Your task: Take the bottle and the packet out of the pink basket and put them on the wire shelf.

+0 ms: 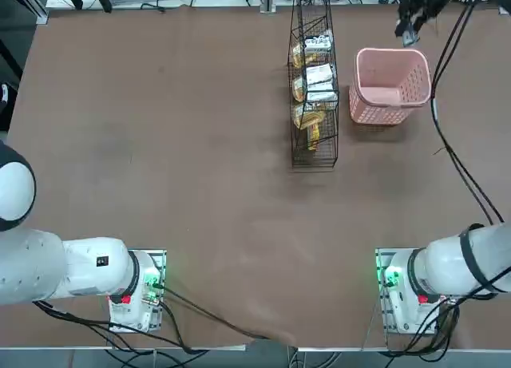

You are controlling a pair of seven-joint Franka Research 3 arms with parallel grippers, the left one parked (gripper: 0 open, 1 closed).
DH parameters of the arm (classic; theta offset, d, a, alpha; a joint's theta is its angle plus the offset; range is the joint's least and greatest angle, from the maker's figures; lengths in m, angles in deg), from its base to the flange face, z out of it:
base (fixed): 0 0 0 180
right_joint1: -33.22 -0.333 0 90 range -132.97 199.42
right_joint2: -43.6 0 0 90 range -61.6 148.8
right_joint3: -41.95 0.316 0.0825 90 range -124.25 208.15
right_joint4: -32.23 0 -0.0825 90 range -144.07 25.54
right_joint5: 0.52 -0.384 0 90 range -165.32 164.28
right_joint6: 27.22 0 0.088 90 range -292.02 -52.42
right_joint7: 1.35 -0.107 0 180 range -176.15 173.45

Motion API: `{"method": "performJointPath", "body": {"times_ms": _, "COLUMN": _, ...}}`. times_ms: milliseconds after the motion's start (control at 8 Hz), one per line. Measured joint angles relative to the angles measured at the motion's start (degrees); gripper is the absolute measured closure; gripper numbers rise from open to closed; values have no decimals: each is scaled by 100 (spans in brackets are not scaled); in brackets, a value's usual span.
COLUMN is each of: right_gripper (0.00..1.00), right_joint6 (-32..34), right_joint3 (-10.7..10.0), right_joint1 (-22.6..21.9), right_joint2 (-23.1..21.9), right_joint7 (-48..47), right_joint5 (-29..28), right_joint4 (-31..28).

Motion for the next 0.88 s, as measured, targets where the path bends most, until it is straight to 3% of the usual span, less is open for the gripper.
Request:
{"method": "performJointPath", "body": {"times_ms": 625, "right_gripper": 55, "right_joint6": 145, "right_joint3": 1134, "right_joint1": -246, "right_joint2": 95, "right_joint7": 729, "right_joint5": 689, "right_joint4": 1024}}
{"method": "performJointPath", "body": {"times_ms": 875, "right_gripper": 55, "right_joint6": 55, "right_joint3": 1379, "right_joint1": -359, "right_joint2": 206, "right_joint7": 1469, "right_joint5": 776, "right_joint4": 1294}}
